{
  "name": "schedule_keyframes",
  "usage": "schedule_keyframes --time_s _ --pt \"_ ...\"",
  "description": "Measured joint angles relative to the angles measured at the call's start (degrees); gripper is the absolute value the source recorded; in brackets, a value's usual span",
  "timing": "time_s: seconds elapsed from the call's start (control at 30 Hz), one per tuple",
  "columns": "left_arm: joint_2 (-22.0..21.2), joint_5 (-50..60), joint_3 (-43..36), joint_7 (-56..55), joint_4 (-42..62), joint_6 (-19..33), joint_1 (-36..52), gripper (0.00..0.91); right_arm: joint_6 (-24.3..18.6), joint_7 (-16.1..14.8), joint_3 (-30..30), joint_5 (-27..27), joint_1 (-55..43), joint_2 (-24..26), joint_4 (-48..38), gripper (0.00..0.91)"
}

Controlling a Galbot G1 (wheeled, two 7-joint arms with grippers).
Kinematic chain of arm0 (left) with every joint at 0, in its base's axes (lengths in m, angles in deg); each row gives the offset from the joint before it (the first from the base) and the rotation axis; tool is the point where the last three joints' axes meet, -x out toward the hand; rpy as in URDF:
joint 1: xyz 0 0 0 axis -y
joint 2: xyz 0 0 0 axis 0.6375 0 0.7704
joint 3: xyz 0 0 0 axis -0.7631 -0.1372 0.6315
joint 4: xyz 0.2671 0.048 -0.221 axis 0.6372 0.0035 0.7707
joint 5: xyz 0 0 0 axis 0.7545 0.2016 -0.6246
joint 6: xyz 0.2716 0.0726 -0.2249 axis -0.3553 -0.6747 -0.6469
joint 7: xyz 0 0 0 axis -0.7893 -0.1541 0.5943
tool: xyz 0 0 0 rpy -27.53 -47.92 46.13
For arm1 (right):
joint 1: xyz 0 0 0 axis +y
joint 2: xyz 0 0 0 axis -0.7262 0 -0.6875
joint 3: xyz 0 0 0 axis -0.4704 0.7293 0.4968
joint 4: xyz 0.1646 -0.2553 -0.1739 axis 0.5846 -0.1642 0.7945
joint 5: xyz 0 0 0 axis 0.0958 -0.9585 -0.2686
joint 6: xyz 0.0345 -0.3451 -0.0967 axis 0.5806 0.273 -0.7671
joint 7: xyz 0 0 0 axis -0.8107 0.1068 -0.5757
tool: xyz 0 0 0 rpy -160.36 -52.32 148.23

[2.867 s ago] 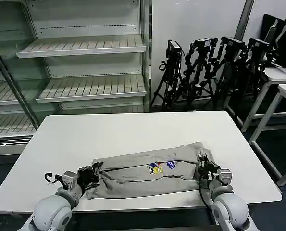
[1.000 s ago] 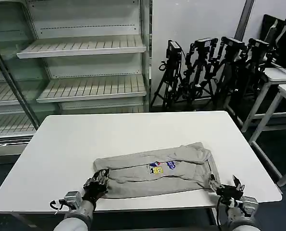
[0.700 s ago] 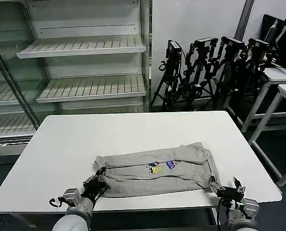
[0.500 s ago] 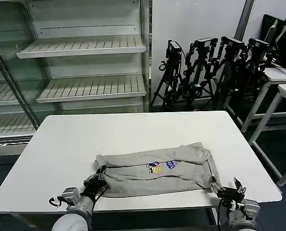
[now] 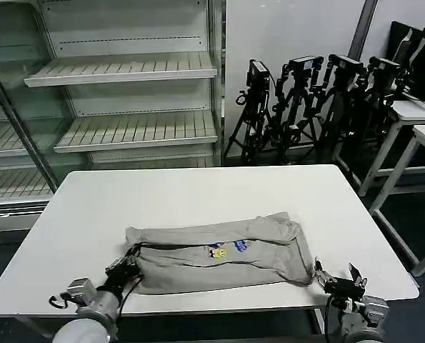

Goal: Fold and organize the clothes.

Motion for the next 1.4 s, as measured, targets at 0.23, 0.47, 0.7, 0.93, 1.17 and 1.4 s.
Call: schedule_keyframes --time_s 0.23,0.47,0.7,0.93,1.17,1.4 --pt "4.2 -6.5 8.2 0.9 1.2 -1.4 -1.1 0.010 -0.2 0.0 0.1 0.4 0.2 0.4 0.4 0.907" --pt "7.1 -17.1 15.2 -0.3 0.1 -4.7 -0.7 0.020 -0.2 0.0 0.1 0.4 0.8 0.4 1.1 0.907" --pt "5.7 -31.5 15.1 -4.4 -5.6 -7.7 1.0 0.010 -0.2 0.0 -0.1 0.0 2.1 0.2 2.1 0.907" --pt "0.5 -37.1 7.5 -7.9 -8.5 -9.0 5.0 0.020 -0.8 -0.1 -0.3 -0.4 3.4 -0.1 2.6 0.907" --pt "-5.9 -35.7 -2.4 -9.8 -7.3 -9.5 9.5 0.020 -1.3 -0.3 -0.5 -0.2 4.1 0.3 2.5 0.907" --pt "-11.4 -31.6 -11.0 -10.7 -2.9 -9.2 13.7 0.020 -1.8 -0.4 -0.3 0.0 4.1 0.4 2.0 0.907"
